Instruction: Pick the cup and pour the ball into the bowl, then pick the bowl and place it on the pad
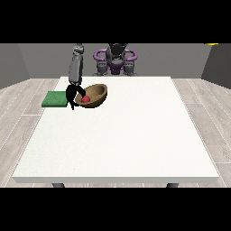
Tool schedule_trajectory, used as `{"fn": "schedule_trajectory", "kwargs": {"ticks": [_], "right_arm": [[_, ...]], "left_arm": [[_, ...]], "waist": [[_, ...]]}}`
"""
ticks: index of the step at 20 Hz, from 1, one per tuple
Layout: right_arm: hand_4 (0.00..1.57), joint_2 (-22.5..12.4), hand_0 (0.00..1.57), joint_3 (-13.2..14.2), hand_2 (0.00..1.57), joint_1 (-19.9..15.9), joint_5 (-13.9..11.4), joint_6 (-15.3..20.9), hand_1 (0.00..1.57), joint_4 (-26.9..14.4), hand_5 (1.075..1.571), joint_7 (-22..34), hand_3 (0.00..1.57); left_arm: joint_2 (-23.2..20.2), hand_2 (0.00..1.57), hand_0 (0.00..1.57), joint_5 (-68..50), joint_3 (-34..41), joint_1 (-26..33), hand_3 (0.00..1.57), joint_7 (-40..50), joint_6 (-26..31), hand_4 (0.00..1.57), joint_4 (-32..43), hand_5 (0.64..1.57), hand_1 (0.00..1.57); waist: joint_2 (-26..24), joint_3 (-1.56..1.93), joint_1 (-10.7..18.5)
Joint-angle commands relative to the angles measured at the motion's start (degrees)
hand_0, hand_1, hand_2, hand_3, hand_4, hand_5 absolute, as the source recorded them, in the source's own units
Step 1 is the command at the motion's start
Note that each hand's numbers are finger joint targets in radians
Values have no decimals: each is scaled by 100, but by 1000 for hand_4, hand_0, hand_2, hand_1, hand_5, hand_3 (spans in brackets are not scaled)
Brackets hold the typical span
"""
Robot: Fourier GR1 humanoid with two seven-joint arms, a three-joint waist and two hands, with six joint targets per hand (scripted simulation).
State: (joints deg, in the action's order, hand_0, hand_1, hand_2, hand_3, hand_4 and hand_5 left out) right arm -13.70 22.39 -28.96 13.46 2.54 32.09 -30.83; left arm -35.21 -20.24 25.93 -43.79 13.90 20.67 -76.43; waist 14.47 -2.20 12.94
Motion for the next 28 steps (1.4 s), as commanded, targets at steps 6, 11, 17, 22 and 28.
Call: {"fn": "schedule_trajectory", "kwargs": {"ticks": [6, 11, 17, 22, 28], "right_arm": [[960, -538, 1571, -200, 1571, 243, -409, 974, 1571, -199, 1536, 1045, 1365], [1000, -1027, 1571, -569, 1571, 186, -635, 1102, 1571, 269, 1545, 2066, 1175], [1056, -1775, 1571, -811, 1571, -448, -769, 762, 1571, 506, 1556, 3487, 973], [1085, -2111, 1571, -1002, 1571, -399, -932, 330, 1571, 677, 1568, 3879, 679], [1085, -2613, 1571, -672, 1571, -348, -664, -298, 1571, 721, 1564, 3864, 566]], "left_arm": [[-188, 0, 0, -226, 165, -81, 0, -105, 241, 1143, 165, 1520, 0], [-223, 0, 0, -106, 215, 205, 0, -121, 272, 1192, 670, 1526, 0], [-275, 0, 0, 64, 410, 614, 0, -668, 313, 1199, 1109, 1538, 0], [-556, 0, 0, 154, 477, 923, 0, -673, 403, 1203, 1433, 1541, 0], [-670, 0, 0, 170, 664, 1233, 0, -1141, 414, 1203, 1673, 1542, 0]], "waist": [[366, 195, 200], [-329, 179, -197], [-489, 207, -497], [-910, 216, -859], [-785, 219, -1104]]}}
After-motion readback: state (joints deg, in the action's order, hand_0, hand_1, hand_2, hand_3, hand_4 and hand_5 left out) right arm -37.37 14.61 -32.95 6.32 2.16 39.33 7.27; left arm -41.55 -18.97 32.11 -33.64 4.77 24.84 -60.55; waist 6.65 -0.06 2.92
